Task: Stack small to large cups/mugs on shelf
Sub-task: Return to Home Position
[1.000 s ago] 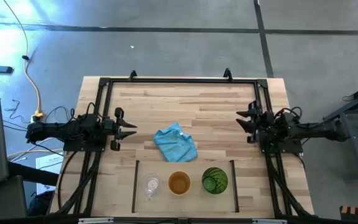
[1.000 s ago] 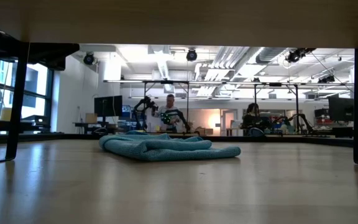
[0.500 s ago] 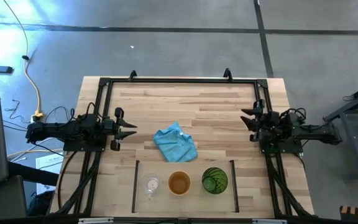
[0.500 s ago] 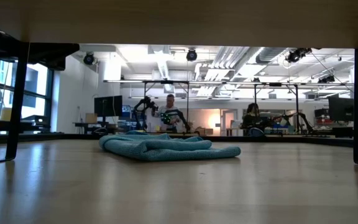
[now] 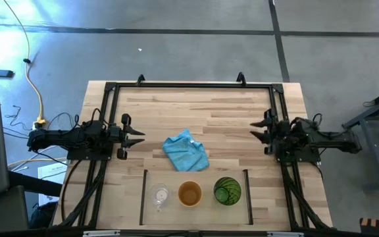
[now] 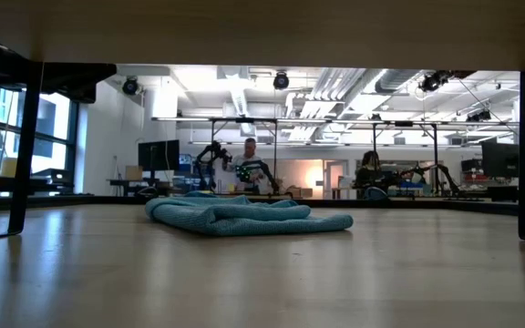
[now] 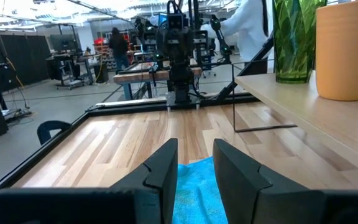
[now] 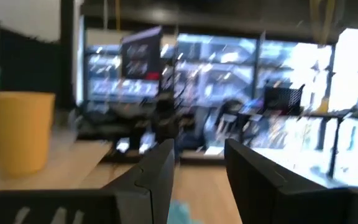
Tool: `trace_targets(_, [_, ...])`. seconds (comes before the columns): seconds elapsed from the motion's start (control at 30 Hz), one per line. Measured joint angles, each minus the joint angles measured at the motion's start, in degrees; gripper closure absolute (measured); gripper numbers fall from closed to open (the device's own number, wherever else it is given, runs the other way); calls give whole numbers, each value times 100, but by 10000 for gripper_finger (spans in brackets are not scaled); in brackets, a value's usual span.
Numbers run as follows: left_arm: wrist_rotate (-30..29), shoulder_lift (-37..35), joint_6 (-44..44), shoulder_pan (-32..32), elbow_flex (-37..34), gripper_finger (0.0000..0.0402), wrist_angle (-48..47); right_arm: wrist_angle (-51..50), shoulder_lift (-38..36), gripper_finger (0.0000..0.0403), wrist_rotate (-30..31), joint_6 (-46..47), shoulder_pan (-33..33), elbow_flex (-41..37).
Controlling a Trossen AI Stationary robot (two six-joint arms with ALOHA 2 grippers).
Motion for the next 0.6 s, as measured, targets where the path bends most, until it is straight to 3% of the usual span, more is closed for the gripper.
trace_targets(0.23, [-1,2,0,1,0,309,0,-1220,-2,268,-271,349,0,271])
trace_targets(0.6, [-2,2,0,2,0,309,0,-224,-9,268,-216,364,-2,-143])
